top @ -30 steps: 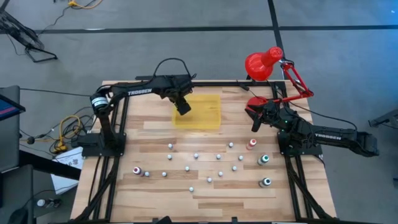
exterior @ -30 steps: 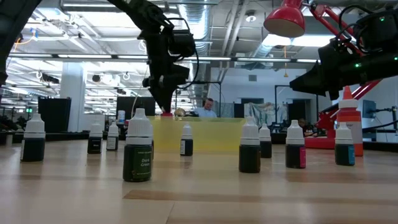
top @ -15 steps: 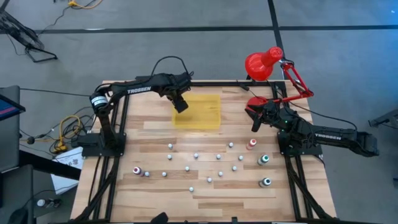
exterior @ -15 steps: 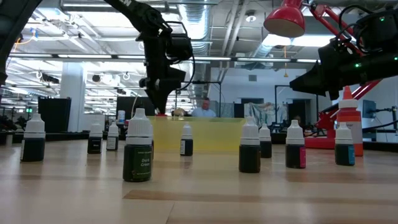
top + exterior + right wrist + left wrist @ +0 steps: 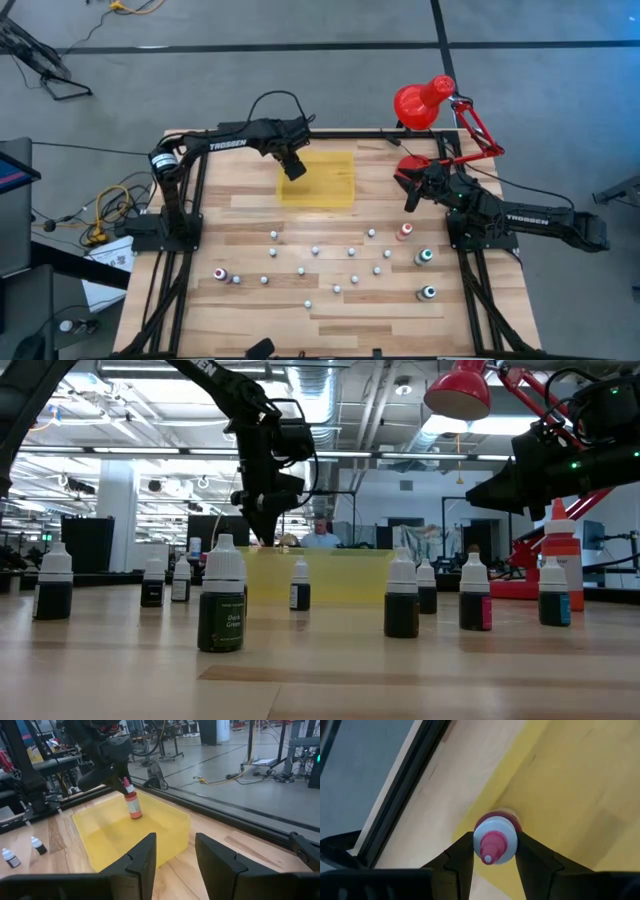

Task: Pick & Place food coloring
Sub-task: Put the large purple food coloring in the bin, then put the large red food coloring in the bin

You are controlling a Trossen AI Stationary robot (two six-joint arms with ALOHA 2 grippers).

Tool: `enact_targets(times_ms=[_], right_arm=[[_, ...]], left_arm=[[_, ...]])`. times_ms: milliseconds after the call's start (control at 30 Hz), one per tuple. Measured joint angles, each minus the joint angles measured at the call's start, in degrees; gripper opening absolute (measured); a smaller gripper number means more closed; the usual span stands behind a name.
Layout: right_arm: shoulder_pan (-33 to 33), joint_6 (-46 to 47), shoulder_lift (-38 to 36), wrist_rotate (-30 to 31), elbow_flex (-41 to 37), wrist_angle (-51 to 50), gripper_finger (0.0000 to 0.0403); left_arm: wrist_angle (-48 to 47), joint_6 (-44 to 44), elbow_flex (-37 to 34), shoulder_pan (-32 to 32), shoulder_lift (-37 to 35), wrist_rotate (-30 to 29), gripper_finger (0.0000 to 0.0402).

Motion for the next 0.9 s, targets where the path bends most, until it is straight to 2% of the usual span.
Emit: enact_targets(times_ms=[133,333,500,733,900], right_arm=[[0.0,0.0,0.0,0.0,0.0,0.0,0.0127],[0.0,0.0,0.0,0.0,0.0,0.0,0.0127],[0.0,0.0,0.0,0.0,0.0,0.0,0.0127],[0.0,0.0,0.0,0.0,0.0,-0.2,0.0127],[0.0,0.0,0.0,0.0,0.0,-0.5,0.0127]], left_arm=[[0.0,-1.3,0.0,0.0,0.1,-0.2,0.0137],[0.7,-1.7,0.0,0.0,0.0,0.7,0.0188],[-2.7,-1.0,4.3,-0.1,-0.6,2.4,0.0223],[-9.7,-1.9,9.7,-0.3,-2.8,2.2,0.0232],[-16.2,-6.9,10.0,-2.3,-6.2,5.5,0.0232]])
